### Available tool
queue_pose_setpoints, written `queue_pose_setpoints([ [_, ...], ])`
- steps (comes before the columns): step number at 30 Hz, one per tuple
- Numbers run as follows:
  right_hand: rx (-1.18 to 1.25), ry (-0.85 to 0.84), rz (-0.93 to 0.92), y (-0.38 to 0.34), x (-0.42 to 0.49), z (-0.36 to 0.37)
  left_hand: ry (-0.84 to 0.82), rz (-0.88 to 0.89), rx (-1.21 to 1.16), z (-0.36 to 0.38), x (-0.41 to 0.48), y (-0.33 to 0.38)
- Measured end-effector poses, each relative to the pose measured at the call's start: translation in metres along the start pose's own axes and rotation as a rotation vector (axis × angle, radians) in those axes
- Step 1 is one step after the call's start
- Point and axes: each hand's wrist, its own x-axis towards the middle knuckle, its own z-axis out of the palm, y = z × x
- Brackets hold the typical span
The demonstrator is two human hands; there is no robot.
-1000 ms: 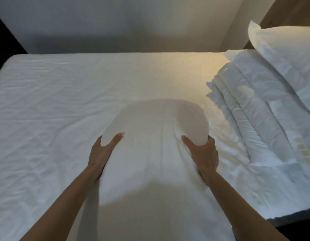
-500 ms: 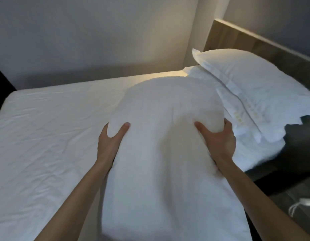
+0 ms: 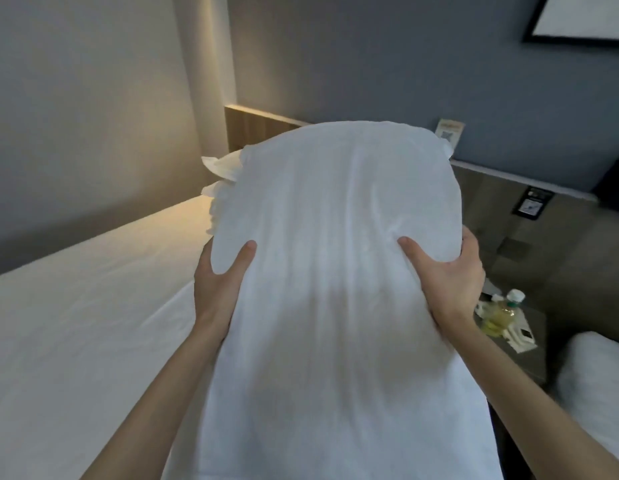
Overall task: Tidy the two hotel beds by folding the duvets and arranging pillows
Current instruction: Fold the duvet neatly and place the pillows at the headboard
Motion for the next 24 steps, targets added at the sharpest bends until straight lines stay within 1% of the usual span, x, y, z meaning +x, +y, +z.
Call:
queue_pose_setpoints([
  [5,0.002,0.211,0.036,0.023,0.024,-0.111,-0.195,0.055,-0.029,0.106,-0.035,0.022],
  [9,-0.011,0.380,0.068,0.053,0.042,-0.208,-0.376,0.060,-0.063,0.200,-0.086,0.033],
  [15,-0.083,0.598,0.114,0.111,0.063,-0.373,-0.636,0.113,-0.108,0.355,-0.191,0.044],
  [18,-0.115,0.721,0.146,0.139,0.074,-0.453,-0.728,0.141,-0.119,0.432,-0.247,0.045],
  [24,-0.210,0.933,0.198,0.186,0.080,-0.587,-0.950,0.124,-0.136,0.563,-0.355,0.049],
])
